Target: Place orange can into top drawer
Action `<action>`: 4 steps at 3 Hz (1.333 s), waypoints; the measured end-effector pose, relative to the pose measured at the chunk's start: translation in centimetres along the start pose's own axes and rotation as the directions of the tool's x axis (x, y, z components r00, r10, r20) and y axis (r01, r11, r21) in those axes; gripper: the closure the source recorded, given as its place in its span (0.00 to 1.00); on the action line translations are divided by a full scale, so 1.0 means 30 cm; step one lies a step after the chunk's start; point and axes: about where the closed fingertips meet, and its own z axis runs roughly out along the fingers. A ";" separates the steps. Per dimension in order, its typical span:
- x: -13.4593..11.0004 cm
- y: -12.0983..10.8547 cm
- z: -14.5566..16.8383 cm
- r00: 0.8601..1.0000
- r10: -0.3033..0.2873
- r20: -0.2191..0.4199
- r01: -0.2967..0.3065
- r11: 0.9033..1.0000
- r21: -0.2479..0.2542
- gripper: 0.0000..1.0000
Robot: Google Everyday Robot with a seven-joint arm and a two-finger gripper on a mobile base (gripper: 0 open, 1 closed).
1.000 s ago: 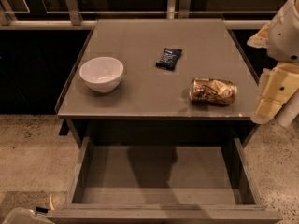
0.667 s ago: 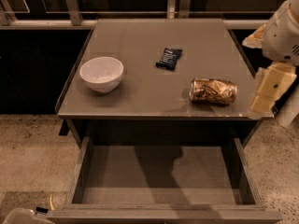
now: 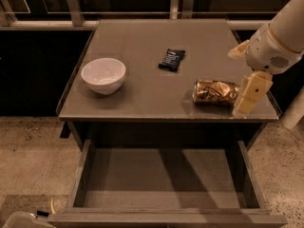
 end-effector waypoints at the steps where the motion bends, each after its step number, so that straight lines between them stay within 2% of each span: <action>1: 0.021 -0.029 0.092 0.999 0.008 0.046 -0.007 1.000 -0.021 0.00; 2: 0.056 -0.054 0.175 0.996 0.035 0.078 -0.032 0.999 -0.031 0.00; 3: 0.082 -0.076 0.242 0.994 0.066 0.083 -0.062 0.997 -0.048 0.00; 4: 0.082 -0.076 0.243 0.994 0.066 0.083 -0.062 0.997 -0.049 0.19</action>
Offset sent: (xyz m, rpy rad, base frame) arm 0.0418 -0.0096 -0.0792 0.1350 0.0269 -0.0278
